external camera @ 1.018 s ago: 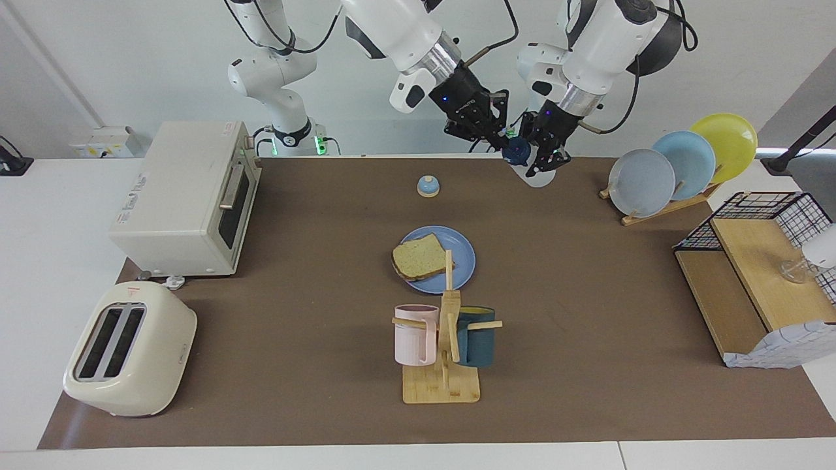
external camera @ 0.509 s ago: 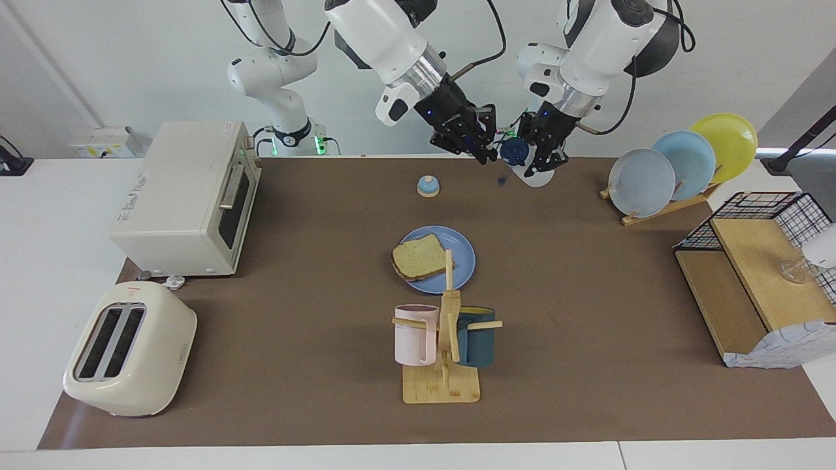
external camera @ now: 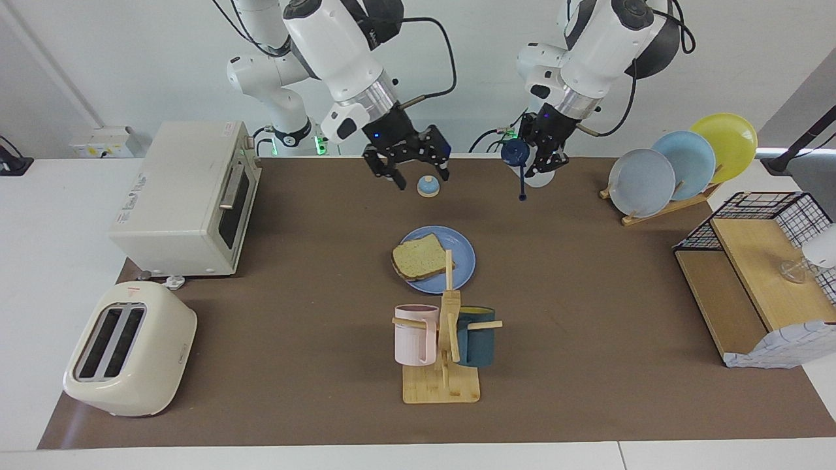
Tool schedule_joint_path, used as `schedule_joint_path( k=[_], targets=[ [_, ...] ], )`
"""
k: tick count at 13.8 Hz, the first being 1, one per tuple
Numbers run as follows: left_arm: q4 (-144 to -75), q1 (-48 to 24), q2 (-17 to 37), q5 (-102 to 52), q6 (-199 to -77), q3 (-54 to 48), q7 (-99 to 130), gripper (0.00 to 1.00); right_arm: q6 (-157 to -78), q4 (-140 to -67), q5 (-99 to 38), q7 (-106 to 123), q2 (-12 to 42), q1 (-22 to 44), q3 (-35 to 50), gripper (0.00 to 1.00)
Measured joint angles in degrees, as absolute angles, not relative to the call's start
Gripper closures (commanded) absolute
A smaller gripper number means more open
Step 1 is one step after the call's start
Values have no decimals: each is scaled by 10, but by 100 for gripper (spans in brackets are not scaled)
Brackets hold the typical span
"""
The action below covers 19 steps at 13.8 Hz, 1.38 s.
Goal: Put bread on plate and add seasoning
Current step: 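Withdraw the right gripper while the left gripper tips the bottle over the toast, then shake the upturned bottle over the toast with the left gripper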
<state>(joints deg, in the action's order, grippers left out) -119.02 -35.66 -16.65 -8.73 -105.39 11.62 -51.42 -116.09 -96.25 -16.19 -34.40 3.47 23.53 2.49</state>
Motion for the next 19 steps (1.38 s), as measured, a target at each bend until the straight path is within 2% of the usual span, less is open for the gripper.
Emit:
schedule_joint_path(
  k=[6,11,15,19],
  targets=[
    [-1188,-357,-143,27,-1083,53,-509,100,-976,-943,-40,-199,20,107,16,0],
    [-1176,-358,-91,141,-1105,-12,-453,100,-810,-838,20,-111,18,71,12,0],
    [-1148,-362,-21,253,-1106,-70,-363,100,-793,-843,21,-60,17,53,-21,0],
    [-1118,-418,45,373,-1064,-77,-293,100,-793,-860,21,-34,16,48,-24,0]
  ],
)
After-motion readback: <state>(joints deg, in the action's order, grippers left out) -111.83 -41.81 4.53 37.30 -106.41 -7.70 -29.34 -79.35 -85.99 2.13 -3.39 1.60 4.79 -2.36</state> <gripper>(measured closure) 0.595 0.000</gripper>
